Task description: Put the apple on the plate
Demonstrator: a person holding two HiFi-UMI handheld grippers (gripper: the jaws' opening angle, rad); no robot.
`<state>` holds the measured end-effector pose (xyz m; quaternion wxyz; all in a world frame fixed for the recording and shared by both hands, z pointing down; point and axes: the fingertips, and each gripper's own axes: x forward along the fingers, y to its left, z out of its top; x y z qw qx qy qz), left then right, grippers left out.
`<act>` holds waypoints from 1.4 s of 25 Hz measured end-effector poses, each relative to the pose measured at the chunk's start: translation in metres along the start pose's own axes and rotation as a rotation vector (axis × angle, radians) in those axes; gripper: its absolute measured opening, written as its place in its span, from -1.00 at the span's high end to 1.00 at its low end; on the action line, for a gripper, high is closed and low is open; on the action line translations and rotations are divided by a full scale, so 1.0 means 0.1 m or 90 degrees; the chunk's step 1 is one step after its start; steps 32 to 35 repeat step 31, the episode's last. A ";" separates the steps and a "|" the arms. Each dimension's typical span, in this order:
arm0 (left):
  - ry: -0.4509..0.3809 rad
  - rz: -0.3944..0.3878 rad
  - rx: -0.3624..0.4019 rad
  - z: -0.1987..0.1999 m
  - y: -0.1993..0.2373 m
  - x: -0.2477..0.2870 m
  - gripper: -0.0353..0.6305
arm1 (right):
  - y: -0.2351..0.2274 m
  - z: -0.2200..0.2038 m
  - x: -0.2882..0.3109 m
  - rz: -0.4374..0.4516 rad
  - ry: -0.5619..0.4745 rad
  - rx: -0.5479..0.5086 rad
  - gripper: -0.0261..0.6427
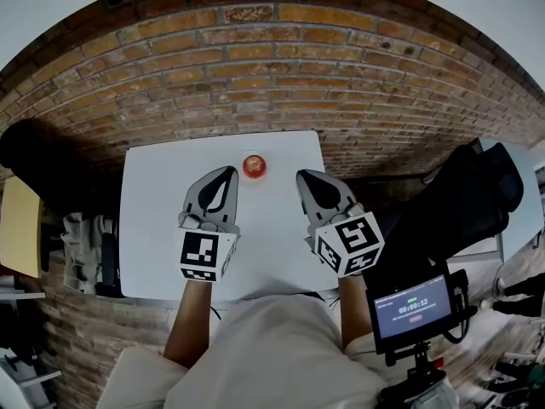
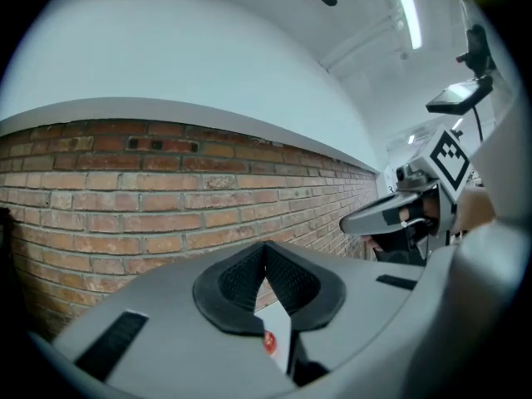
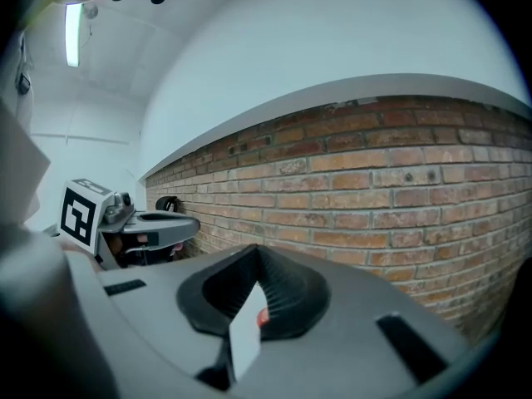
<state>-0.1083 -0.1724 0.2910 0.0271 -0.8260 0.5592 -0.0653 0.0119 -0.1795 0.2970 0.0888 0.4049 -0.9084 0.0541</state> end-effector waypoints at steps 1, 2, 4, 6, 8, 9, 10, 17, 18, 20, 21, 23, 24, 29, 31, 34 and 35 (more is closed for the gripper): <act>-0.005 0.000 0.004 0.03 -0.01 -0.01 0.87 | 0.00 0.04 -0.02 -0.002 -0.005 -0.005 0.91; -0.009 -0.001 0.007 0.06 -0.02 -0.02 0.87 | -0.01 0.07 -0.04 -0.005 -0.011 -0.011 0.91; -0.021 -0.004 0.009 0.14 -0.05 -0.04 0.87 | -0.03 0.15 -0.08 -0.020 -0.026 -0.027 0.92; -0.029 -0.007 0.011 0.20 -0.08 -0.06 0.87 | -0.03 0.21 -0.12 -0.034 -0.033 -0.047 0.92; -0.034 -0.008 0.016 0.24 -0.11 -0.09 0.87 | -0.02 0.25 -0.14 -0.038 -0.034 -0.062 0.92; -0.036 -0.008 0.019 0.25 -0.12 -0.10 0.87 | -0.01 0.26 -0.15 -0.036 -0.034 -0.065 0.92; -0.038 -0.008 0.022 0.26 -0.13 -0.11 0.87 | 0.00 0.28 -0.15 -0.034 -0.035 -0.067 0.92; -0.043 -0.007 0.030 0.29 -0.14 -0.12 0.87 | 0.06 0.30 -0.14 -0.025 -0.035 -0.075 0.92; -0.042 -0.008 0.030 0.29 -0.15 -0.12 0.87 | 0.06 0.30 -0.14 -0.024 -0.035 -0.075 0.92; -0.041 -0.010 0.032 0.28 -0.15 -0.11 0.87 | 0.06 0.30 -0.13 -0.025 -0.033 -0.075 0.92; -0.040 -0.010 0.035 0.28 -0.15 -0.10 0.87 | 0.06 0.30 -0.13 -0.025 -0.032 -0.075 0.92; -0.037 -0.012 0.044 0.28 -0.17 -0.09 0.87 | 0.06 0.30 -0.13 -0.024 -0.032 -0.076 0.92; -0.036 -0.013 0.047 0.28 -0.18 -0.09 0.87 | 0.06 0.30 -0.13 -0.024 -0.032 -0.076 0.92; -0.035 -0.019 0.051 0.28 -0.19 -0.09 0.88 | 0.08 0.31 -0.13 -0.027 -0.032 -0.077 0.92; -0.034 -0.020 0.051 0.27 -0.19 -0.10 0.87 | 0.09 0.31 -0.13 -0.029 -0.033 -0.078 0.92; -0.034 -0.020 0.051 0.27 -0.19 -0.10 0.87 | 0.09 0.31 -0.13 -0.029 -0.033 -0.078 0.92; -0.034 -0.020 0.051 0.27 -0.19 -0.10 0.87 | 0.09 0.31 -0.13 -0.029 -0.033 -0.078 0.92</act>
